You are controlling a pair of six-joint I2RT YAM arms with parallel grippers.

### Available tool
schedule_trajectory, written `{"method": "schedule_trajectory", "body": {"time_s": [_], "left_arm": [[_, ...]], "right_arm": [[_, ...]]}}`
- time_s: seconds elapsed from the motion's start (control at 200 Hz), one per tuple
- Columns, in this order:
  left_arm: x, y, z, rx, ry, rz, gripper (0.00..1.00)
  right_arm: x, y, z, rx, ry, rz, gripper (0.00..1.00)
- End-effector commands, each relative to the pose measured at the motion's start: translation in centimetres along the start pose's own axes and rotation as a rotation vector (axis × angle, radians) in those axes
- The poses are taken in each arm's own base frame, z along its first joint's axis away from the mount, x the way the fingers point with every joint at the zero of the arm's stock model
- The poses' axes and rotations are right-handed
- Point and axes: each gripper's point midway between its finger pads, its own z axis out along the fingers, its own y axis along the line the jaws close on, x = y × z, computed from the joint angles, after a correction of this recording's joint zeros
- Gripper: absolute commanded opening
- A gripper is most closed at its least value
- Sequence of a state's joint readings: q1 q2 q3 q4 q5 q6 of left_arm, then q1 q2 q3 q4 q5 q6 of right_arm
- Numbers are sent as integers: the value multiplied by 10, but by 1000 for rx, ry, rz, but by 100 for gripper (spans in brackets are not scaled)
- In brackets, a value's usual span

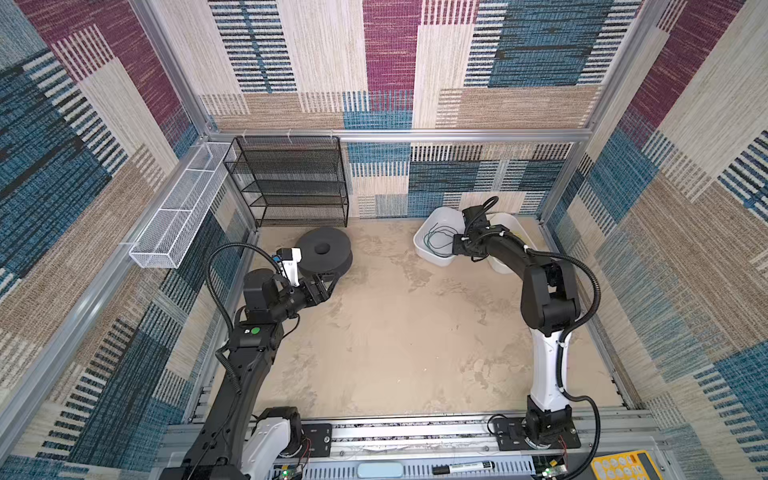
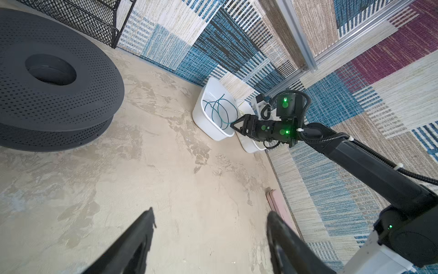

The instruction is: Wrap the cables

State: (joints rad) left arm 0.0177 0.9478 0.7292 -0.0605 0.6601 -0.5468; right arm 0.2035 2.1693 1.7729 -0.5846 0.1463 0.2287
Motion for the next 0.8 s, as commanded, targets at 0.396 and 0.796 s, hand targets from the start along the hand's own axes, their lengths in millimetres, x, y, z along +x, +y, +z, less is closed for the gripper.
{"method": "schedule_trajectory", "body": {"time_s": [0.396,0.796], "left_arm": [[-2,-6,-3,16,-9,23,77],[-3,-7,-3,27,-12,18,77]], "right_arm": [[-7,24,-3,-91,-13,-26,69],[24,-9,-5,97,36,-109,68]]}}
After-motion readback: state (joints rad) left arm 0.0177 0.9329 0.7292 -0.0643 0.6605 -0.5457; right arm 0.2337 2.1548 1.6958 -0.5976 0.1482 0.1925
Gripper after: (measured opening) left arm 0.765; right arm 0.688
